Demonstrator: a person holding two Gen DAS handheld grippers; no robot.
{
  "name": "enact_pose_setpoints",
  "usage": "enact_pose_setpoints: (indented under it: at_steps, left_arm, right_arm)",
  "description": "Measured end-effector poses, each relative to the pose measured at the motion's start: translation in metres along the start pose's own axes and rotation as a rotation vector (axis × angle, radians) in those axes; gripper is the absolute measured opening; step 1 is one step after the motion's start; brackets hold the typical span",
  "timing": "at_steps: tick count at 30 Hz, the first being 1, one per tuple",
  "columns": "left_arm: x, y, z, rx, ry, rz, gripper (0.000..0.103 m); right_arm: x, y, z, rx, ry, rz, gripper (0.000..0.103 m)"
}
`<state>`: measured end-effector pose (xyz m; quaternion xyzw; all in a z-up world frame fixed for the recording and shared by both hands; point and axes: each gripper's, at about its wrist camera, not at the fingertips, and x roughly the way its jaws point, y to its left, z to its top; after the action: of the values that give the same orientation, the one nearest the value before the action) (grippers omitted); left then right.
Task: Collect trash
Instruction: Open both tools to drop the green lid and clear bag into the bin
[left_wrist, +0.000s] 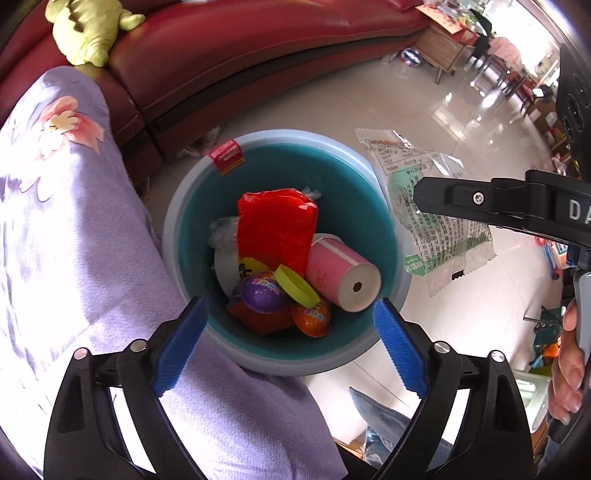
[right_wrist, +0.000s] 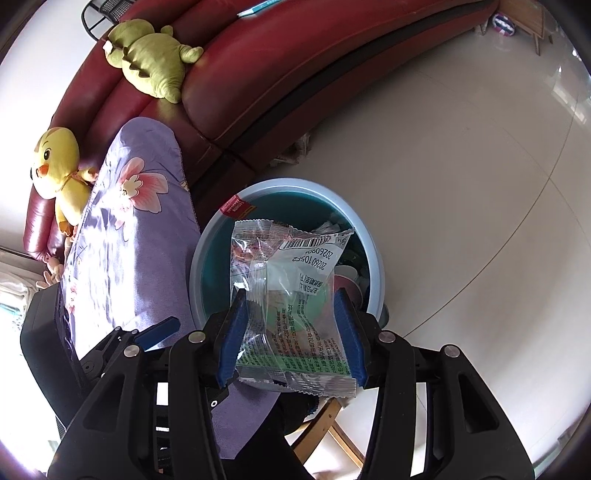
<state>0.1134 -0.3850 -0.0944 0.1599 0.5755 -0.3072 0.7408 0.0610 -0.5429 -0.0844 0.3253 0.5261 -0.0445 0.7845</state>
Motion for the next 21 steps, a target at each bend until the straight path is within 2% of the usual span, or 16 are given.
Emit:
enact_pose_setpoints:
  at_steps: [9, 17, 19, 20, 21]
  left_arm:
    - [-0.020, 0.028, -0.010, -0.072, -0.049, 0.012, 0.093]
    - [-0.024, 0.052, -0.011, -0.138, -0.054, 0.007, 0.093]
    - [-0.025, 0.055, -0.010, -0.142, -0.055, 0.004, 0.093]
    - [-0.025, 0.056, -0.010, -0.141, -0.055, 0.004, 0.093]
    - [-0.024, 0.056, -0.010, -0.140, -0.055, 0.004, 0.093]
  right_arm:
    - [0.002, 0.009, 0.002, -0.016, -0.003, -0.006, 0.047]
    - [0.006, 0.023, 0.012, -0.041, -0.015, -0.013, 0.048]
    - [0.008, 0.026, 0.015, -0.050, -0.025, -0.023, 0.056]
    - [0.009, 0.027, 0.016, -0.047, -0.028, -0.021, 0.065]
    - [0.010, 0.027, 0.016, -0.042, -0.027, -0.019, 0.067]
